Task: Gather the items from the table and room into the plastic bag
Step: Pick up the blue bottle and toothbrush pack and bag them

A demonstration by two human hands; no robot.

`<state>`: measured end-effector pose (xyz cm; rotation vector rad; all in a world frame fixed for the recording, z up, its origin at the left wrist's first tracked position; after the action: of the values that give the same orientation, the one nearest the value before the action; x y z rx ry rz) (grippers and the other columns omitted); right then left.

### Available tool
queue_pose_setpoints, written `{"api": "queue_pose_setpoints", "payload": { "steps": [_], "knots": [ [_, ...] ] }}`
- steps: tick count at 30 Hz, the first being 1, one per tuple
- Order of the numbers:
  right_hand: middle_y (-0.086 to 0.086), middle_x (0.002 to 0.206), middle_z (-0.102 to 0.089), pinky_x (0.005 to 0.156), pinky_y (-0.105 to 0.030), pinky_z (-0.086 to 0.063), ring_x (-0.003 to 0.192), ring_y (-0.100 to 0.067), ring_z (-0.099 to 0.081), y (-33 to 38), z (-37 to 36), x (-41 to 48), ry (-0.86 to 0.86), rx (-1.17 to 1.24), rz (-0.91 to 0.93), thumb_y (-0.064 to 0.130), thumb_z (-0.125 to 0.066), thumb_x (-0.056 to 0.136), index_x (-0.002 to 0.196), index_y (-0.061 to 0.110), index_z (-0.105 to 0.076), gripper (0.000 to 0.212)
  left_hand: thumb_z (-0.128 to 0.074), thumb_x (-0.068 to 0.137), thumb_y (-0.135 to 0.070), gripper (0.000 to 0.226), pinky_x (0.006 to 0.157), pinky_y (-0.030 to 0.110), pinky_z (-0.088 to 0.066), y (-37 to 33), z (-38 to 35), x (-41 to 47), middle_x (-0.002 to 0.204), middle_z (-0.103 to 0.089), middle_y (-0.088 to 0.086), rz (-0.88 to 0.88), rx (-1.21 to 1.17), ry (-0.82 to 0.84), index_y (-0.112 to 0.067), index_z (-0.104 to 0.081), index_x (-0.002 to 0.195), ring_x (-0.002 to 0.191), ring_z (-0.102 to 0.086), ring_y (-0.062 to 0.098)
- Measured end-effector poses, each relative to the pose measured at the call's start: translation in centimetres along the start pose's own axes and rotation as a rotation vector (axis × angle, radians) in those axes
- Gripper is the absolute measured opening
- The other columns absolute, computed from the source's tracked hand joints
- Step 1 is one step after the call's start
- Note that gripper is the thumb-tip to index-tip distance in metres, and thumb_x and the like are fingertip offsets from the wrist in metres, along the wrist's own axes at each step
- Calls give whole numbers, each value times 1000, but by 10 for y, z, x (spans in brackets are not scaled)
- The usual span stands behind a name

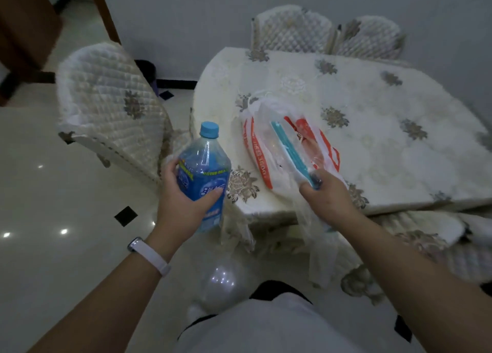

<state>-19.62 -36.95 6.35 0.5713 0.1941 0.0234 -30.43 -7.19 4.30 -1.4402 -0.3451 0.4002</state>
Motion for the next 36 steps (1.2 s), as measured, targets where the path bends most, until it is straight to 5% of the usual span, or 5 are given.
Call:
{"api": "queue_pose_setpoints", "payload": {
  "steps": [7,13,19,27,36],
  "knots": [
    [6,82,-58,61,-28,-48,72,-12,-58,-32,1,30,11,-32,-172,39,-58,92,106,24,-58,20,-85,71,-10,81,80,20,-56,-11,-50,68,125,-53,-19,-22,-7,170,-38,-36,129,105,-62,-2],
    [5,77,-56,53,-22,-35,67,-8,-54,-46,-11,87,107,-39,-171,33,-60,92,98,21,-58,14,-75,76,9,76,68,14,-54,-18,-98,121,118,-55,-11,15,-27,244,-26,-37,131,93,-65,-7],
    [4,81,-61,65,-34,-59,69,-12,-62,-35,-12,164,102,-47,-102,36,-60,89,103,21,-58,20,-85,64,-18,81,82,29,-58,-35,-122,186,124,-58,-9,-15,37,234,-28,-41,132,110,-65,13],
    [4,77,-55,56,-31,-49,65,-13,-55,-9,-7,230,-21,-2,-14,36,-57,91,93,19,-55,18,-86,58,-33,87,83,33,-58,-46,-150,231,126,-60,-5,-27,51,251,-30,-41,133,110,-65,14],
    [12,91,-53,69,-21,-51,79,-5,-55,-16,-48,237,-7,-64,1,40,-55,95,95,26,-55,13,-84,59,-34,92,83,30,-57,-37,-198,283,132,-55,2,-47,4,449,-21,-37,137,115,-61,18]
  ]
}}
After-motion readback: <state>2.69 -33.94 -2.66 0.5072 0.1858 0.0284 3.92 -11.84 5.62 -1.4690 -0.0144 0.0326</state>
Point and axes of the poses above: each hand's wrist, its own x-axis towards the middle knuckle, its own z-axis out of the back of the hand, y = z × x, the point moved 8 cm from there along x, towards the middle knuckle
